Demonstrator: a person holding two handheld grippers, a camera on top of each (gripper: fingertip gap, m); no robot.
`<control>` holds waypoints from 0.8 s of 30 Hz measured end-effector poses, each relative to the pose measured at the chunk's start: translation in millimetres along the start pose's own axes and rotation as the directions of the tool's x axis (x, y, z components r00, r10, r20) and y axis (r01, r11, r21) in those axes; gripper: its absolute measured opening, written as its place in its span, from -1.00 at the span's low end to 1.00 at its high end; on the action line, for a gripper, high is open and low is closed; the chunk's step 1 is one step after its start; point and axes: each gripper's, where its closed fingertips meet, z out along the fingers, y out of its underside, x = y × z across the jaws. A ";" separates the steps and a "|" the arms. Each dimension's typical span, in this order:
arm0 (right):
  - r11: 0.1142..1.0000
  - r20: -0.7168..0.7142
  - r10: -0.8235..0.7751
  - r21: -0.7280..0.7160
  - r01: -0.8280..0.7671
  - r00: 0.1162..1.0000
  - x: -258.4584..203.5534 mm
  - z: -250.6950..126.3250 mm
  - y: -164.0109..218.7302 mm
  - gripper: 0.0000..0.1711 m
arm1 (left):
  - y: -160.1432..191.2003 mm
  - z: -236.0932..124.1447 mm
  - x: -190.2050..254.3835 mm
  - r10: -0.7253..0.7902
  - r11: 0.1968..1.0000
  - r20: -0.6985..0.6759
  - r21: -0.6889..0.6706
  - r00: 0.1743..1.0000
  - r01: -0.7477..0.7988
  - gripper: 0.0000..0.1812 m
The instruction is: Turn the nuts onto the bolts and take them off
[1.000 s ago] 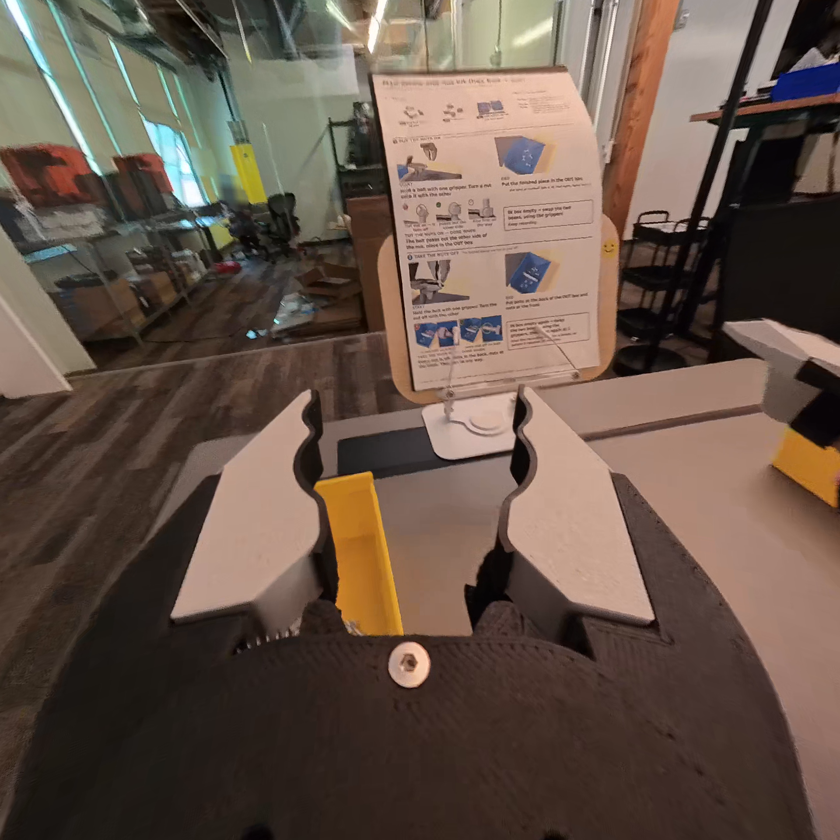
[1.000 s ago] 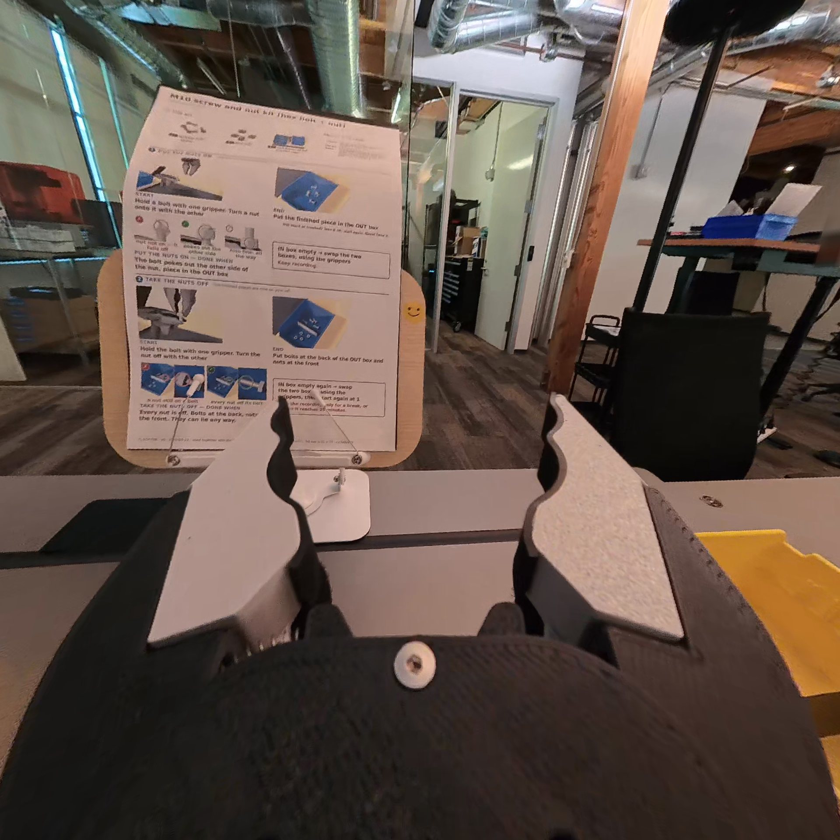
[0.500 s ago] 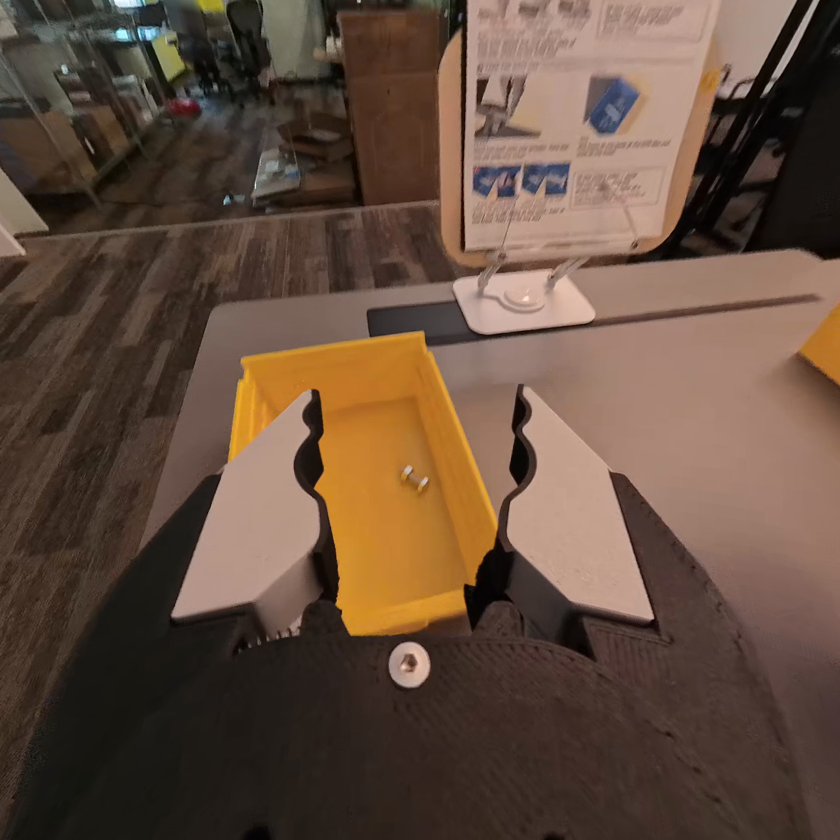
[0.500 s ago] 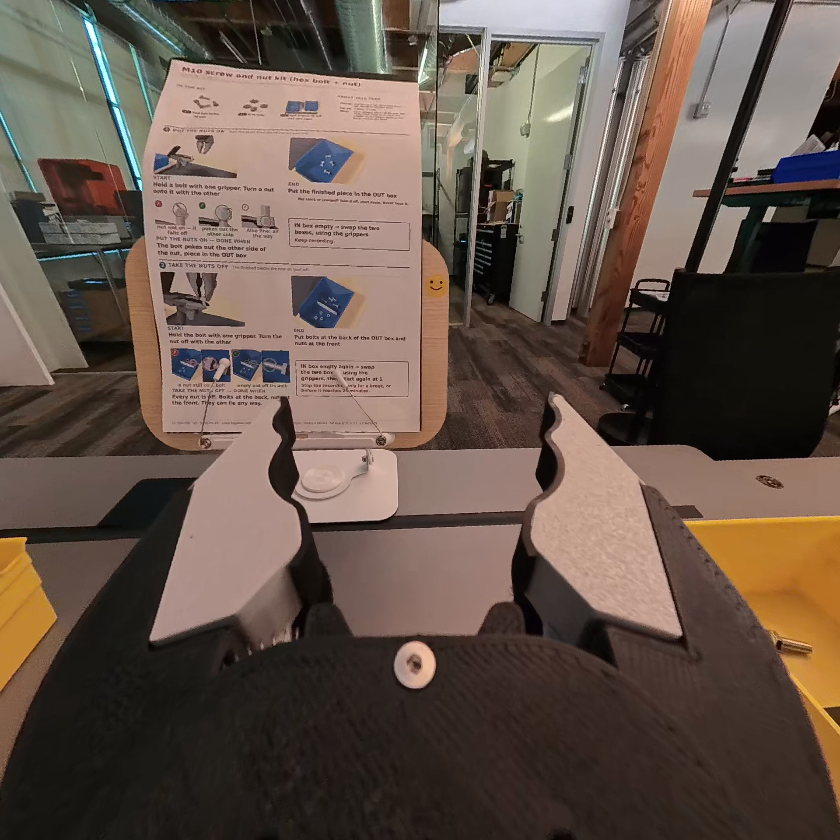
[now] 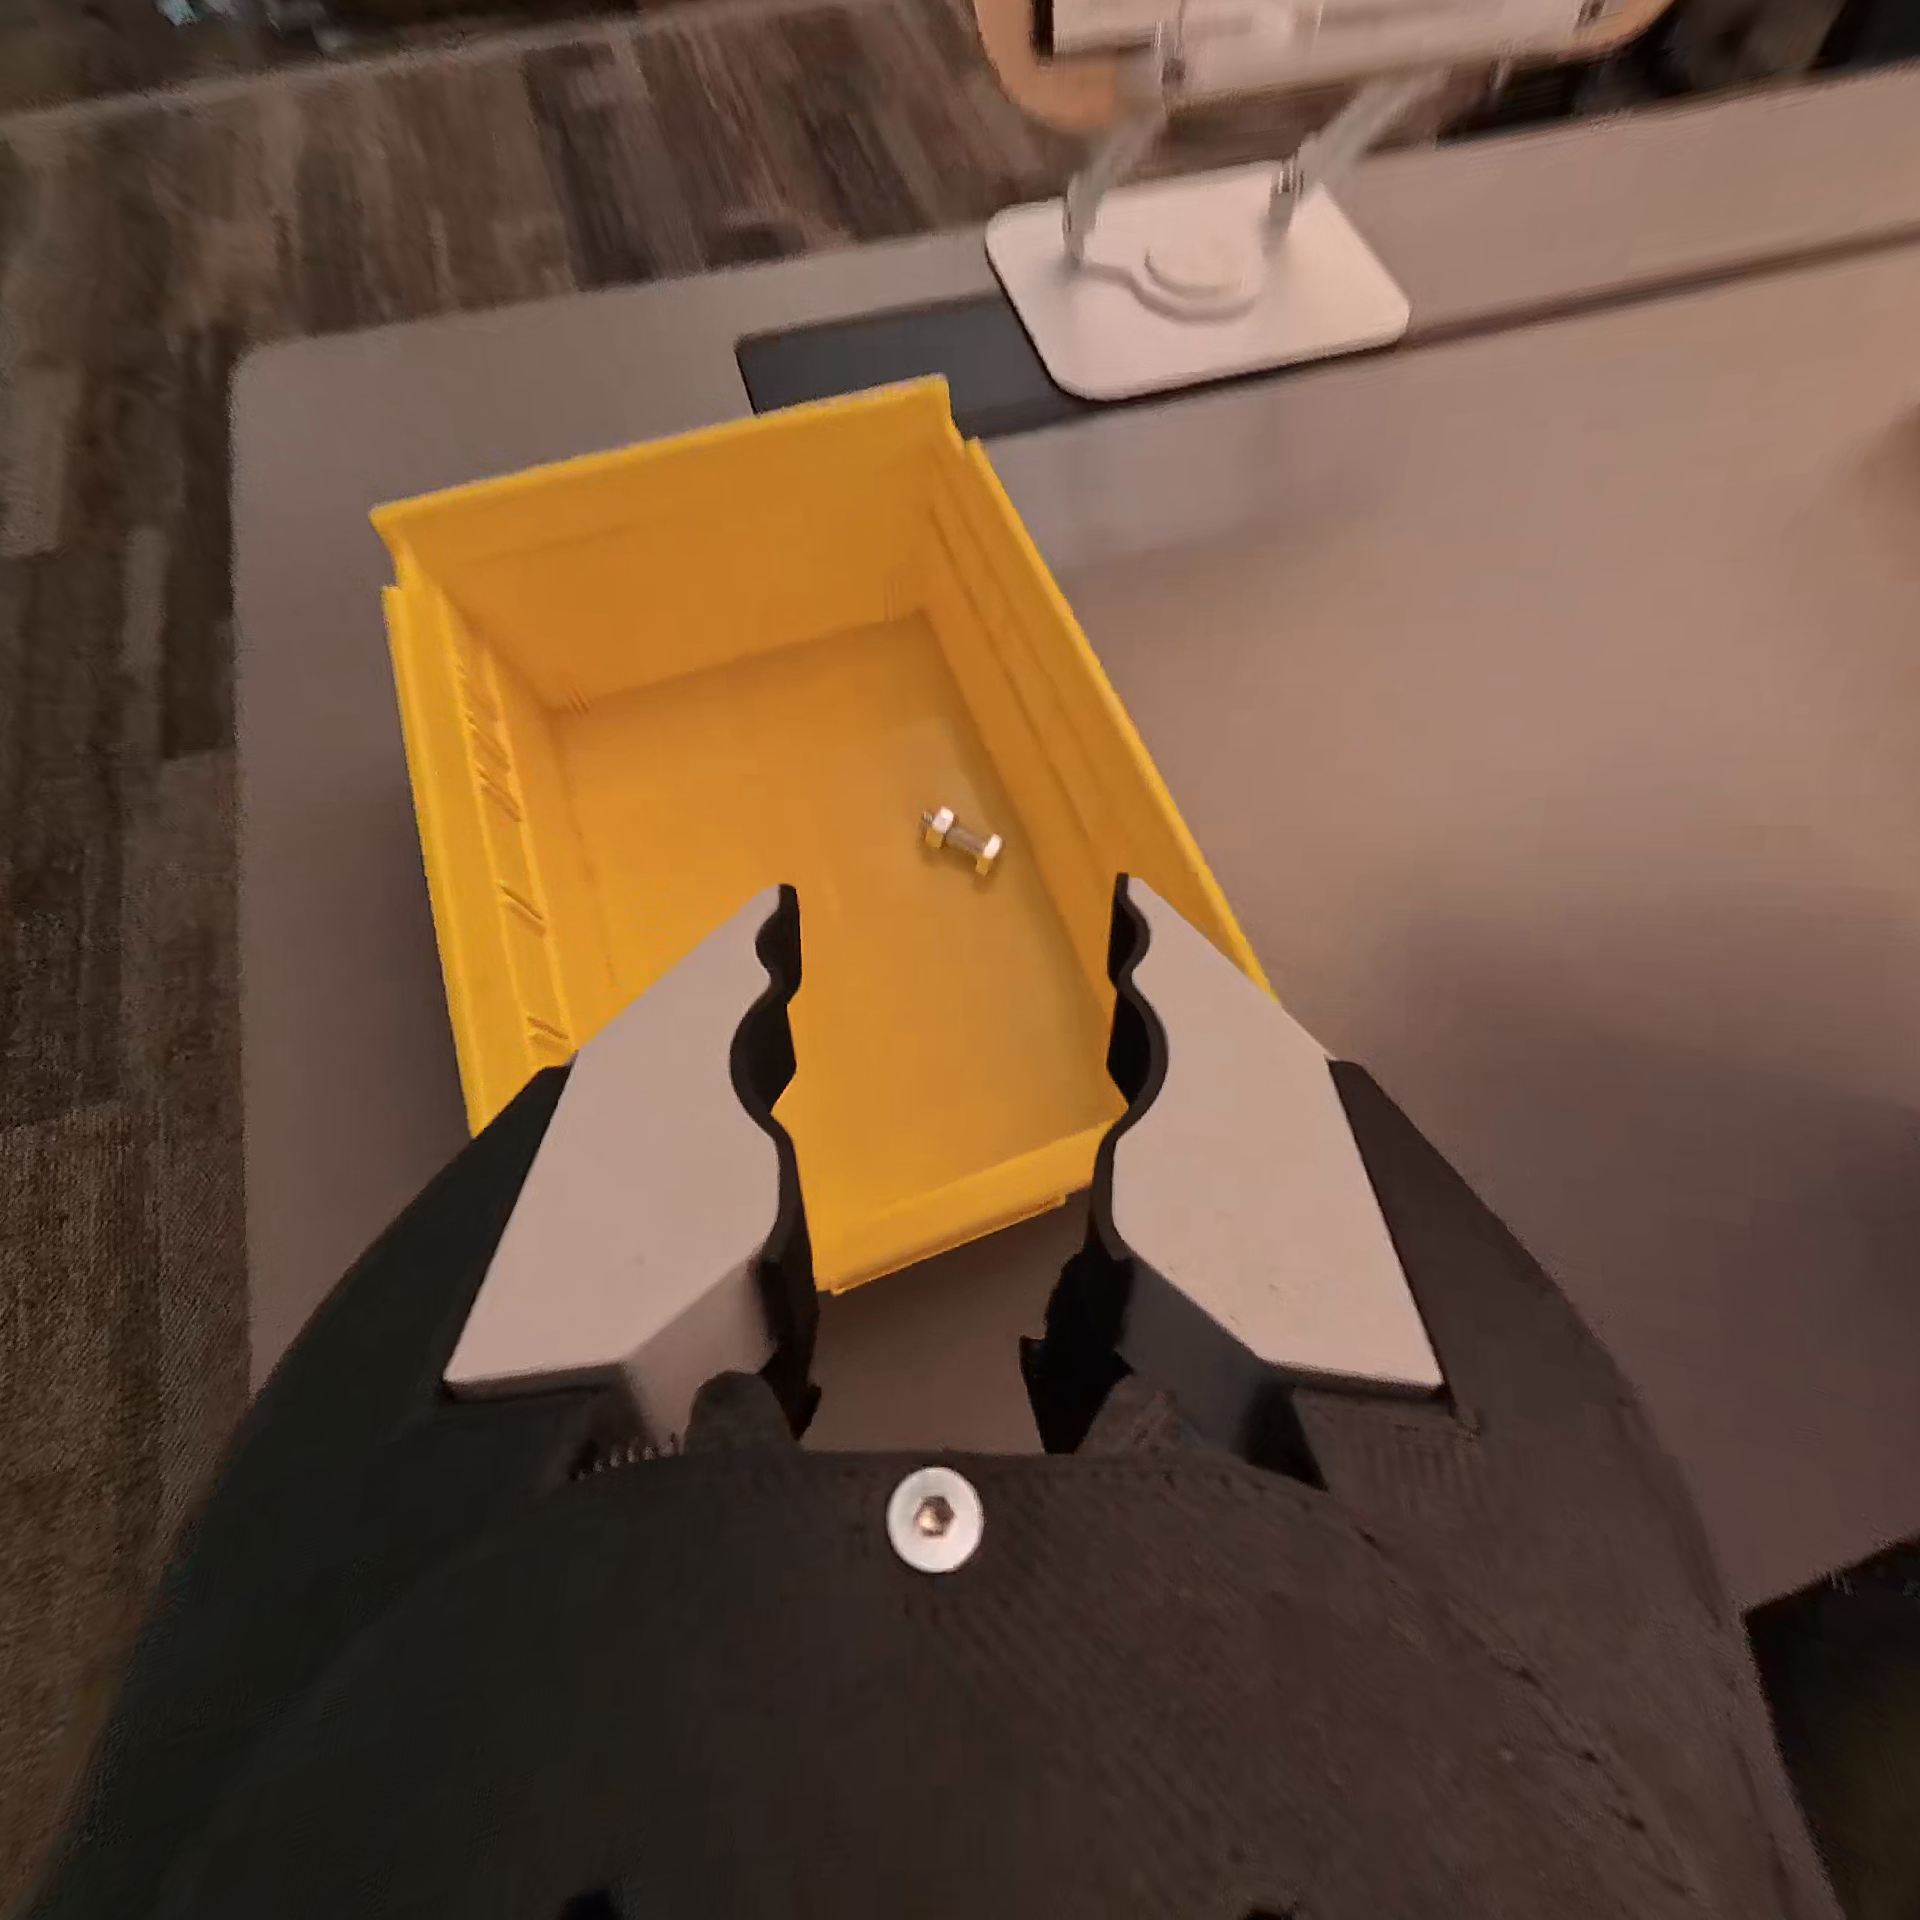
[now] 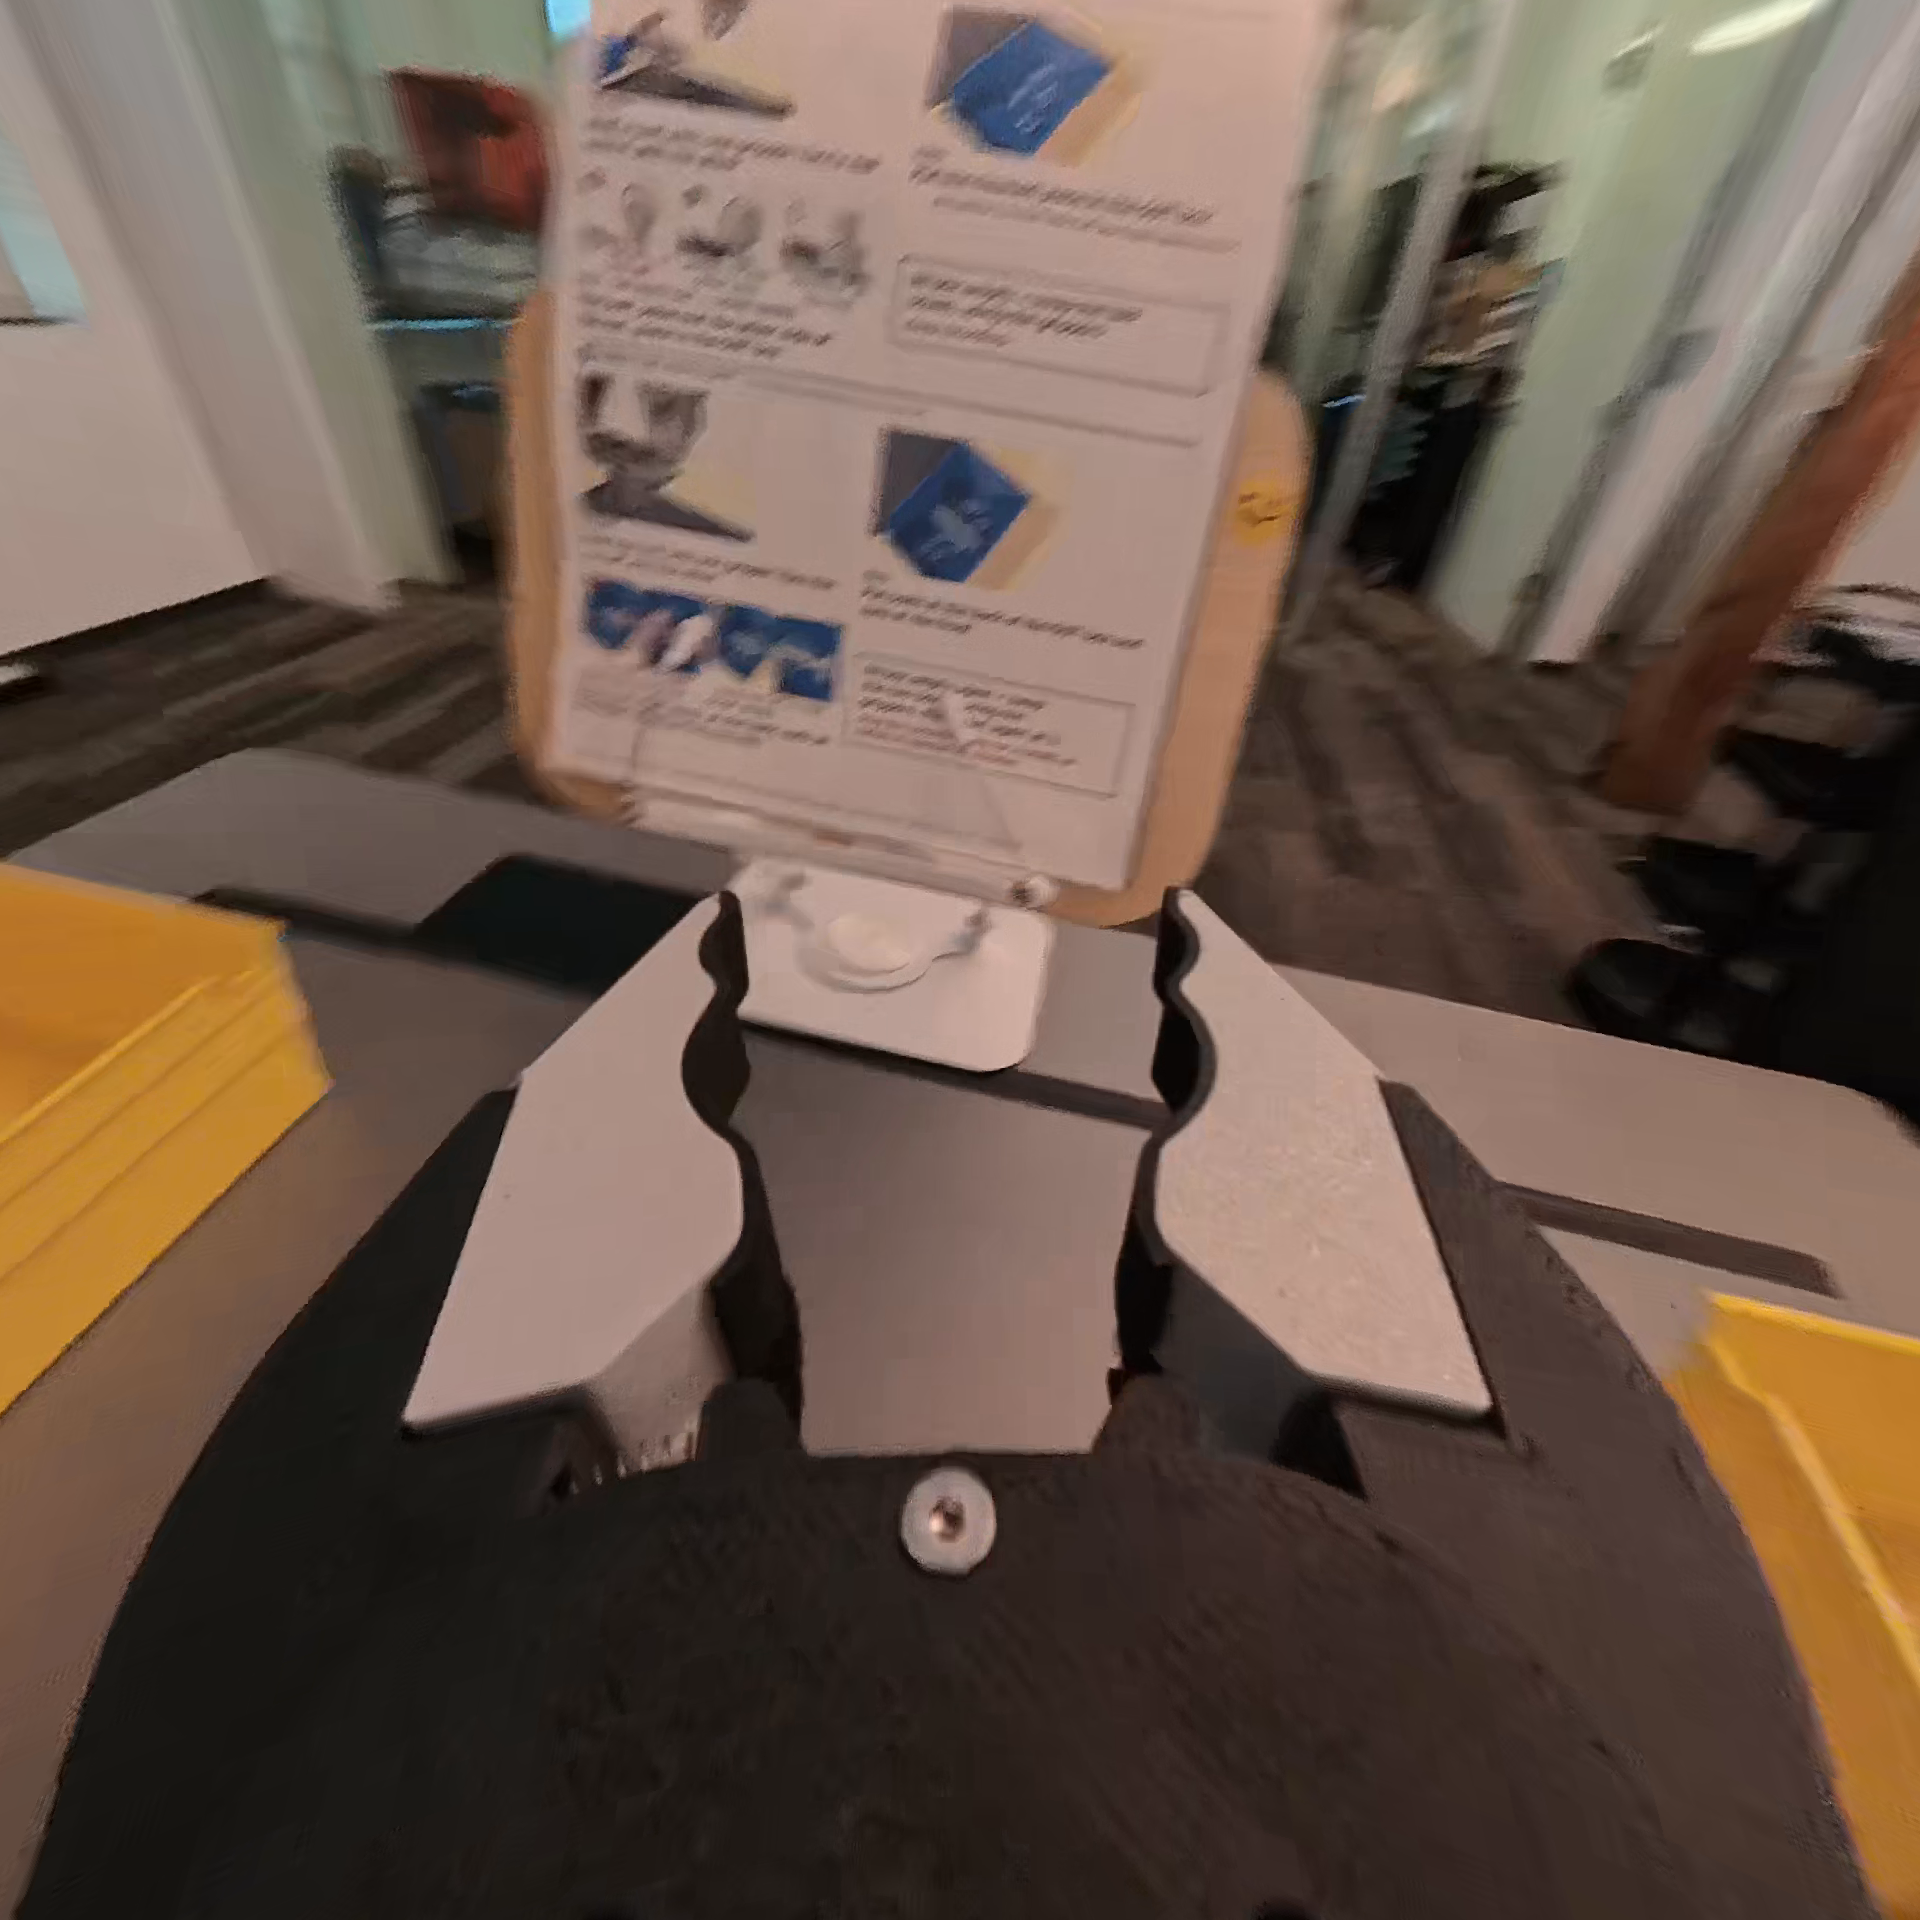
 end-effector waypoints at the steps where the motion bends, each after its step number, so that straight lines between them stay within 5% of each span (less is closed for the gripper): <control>1: 1.000 0.121 0.012 -0.020 -0.010 0.993 -12.2 -1.6 2.9 -0.11 | 5.2 6.2 -1.8 0.015 0.999 -0.016 -0.050 1.000 -0.015 -0.42; 3: 1.000 0.269 0.028 -0.006 -0.027 0.963 -24.0 -11.0 -1.3 -0.31 | 15.9 19.7 0.5 0.043 0.989 -0.087 -0.138 0.995 -0.054 -0.47; 7: 0.997 0.283 0.008 0.070 -0.029 0.959 -13.1 -26.0 -20.0 -0.33 | 34.8 50.8 16.4 0.058 0.962 -0.291 -0.239 0.955 -0.132 -0.59; 11: 0.998 0.307 0.017 0.053 -0.035 0.952 -13.4 -31.4 -23.2 -0.33 | 58.1 95.9 5.0 -0.075 0.920 -0.254 -0.391 0.964 -0.031 -0.52; 17: 0.998 0.278 -0.062 0.016 0.060 0.959 -15.5 -22.2 -10.2 -0.33 | 67.9 152.6 -2.9 0.257 0.862 -0.335 -0.345 0.906 -0.372 -0.26; 24: 0.976 0.244 -0.190 -0.055 0.209 0.951 -22.2 -8.1 9.1 -0.31 | 88.5 181.2 -3.4 0.344 0.783 -0.378 -0.390 0.860 -0.485 -0.21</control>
